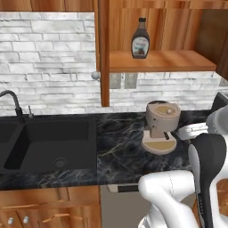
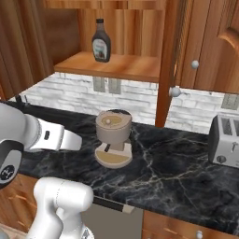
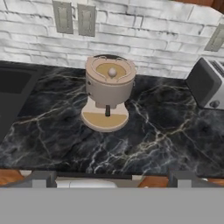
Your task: Move the oil and vinegar bottle and syrup bottle from the cabinet to the dining counter.
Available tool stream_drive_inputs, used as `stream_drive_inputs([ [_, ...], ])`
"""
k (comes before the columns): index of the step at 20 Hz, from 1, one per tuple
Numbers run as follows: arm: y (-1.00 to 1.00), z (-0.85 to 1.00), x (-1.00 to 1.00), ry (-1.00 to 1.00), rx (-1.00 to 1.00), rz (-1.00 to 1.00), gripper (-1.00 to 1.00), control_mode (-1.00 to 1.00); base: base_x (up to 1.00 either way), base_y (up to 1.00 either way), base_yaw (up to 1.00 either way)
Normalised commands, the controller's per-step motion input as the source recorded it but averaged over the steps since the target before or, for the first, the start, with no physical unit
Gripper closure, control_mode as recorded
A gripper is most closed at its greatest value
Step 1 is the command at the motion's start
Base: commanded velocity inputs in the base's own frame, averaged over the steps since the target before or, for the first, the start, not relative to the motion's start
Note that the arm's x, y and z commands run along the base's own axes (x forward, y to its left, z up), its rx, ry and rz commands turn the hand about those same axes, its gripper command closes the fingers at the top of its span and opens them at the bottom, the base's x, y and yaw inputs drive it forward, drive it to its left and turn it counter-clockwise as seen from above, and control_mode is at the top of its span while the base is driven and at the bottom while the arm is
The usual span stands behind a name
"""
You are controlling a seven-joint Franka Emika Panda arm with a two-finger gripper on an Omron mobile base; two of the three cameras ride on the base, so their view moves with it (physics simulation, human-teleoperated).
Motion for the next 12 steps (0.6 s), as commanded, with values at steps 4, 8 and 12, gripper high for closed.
stream_drive_inputs([
  [4, 0.0, 0.0, 0.0, 0.0, 0.0, 0.0, -1.0, 1.0, 0.82, 0.0, 0.0],
  [8, 0.0, 0.0, 0.0, 0.0, 0.0, 0.0, -1.0, 1.0, 0.89, 0.0, 0.0],
  [12, -0.01, 0.0, 0.47, 0.01, 0.05, 0.06, -1.0, -1.0, 0.18, 0.0, 0.0],
])
